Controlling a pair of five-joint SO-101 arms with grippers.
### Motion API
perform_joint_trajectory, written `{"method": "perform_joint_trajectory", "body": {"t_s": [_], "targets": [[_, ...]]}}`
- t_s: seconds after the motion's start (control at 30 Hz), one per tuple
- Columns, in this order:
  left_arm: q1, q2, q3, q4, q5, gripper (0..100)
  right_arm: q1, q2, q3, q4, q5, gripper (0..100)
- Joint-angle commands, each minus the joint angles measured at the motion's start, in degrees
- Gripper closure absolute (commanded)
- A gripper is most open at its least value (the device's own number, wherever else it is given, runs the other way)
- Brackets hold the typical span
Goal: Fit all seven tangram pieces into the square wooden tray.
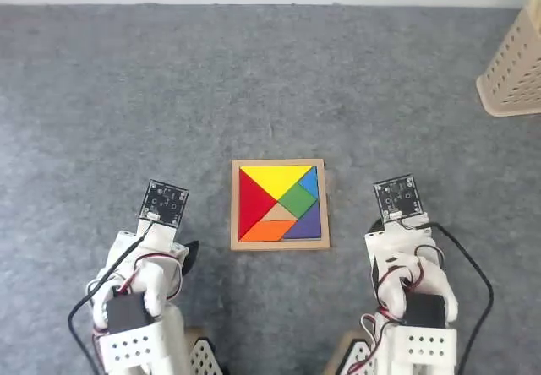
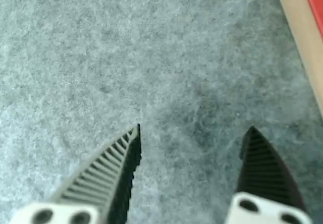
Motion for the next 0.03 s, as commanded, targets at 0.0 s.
{"method": "perform_joint_trajectory", "body": {"t_s": [0.0], "targets": [[0.2, -1.0, -0.7, 0.1, 0.4, 70, 0.5, -1.2, 0.8, 0.0, -0.2, 98.5]]}}
